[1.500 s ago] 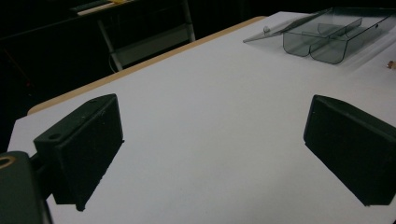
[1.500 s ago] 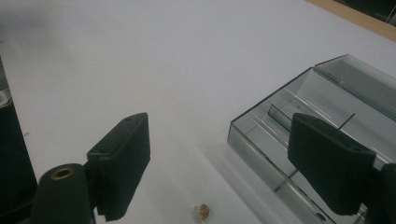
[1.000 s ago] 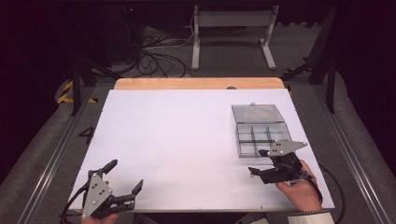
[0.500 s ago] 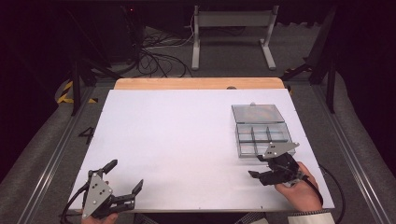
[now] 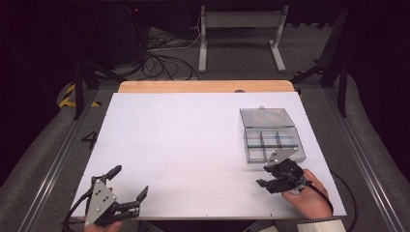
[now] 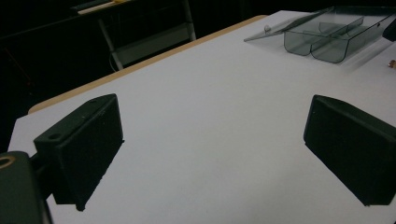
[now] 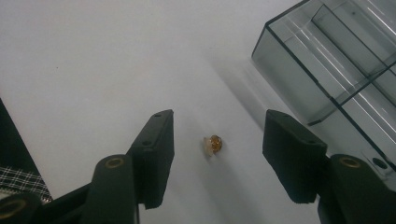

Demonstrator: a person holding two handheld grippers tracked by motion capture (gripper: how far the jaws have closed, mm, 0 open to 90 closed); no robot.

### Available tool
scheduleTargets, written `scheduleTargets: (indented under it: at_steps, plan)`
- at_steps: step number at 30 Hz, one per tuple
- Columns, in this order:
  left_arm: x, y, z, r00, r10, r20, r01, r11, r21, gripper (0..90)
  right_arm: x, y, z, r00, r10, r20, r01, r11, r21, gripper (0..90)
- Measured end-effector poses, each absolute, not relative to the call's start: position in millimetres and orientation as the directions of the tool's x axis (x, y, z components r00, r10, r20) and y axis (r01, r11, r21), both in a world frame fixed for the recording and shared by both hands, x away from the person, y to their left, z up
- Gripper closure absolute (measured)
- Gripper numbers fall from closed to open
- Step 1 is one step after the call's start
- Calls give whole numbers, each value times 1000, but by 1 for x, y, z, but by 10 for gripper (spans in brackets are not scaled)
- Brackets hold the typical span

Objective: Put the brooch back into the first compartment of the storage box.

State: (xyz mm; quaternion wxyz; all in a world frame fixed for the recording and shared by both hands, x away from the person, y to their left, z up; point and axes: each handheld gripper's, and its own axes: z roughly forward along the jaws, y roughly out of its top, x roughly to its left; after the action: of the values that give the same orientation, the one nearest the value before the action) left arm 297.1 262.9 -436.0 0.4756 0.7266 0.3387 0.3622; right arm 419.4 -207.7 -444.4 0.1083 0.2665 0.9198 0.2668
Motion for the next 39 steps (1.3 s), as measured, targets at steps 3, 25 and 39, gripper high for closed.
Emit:
scheduleTargets:
  at_steps: [3,25,39]
  plan:
    - [297,263,-436,509,836,205,147,-319,936,53,420,-206,-446,-837,544,-62,433,727,533,457]
    - [297,263,-436,509,835,209,146,-324,935,53,425,-194,-457,-851,520,-73,434,776,457,582]
    - [297,263,-436,508,835,211,146,-325,934,55,428,-193,-463,-844,530,-85,448,783,431,705]
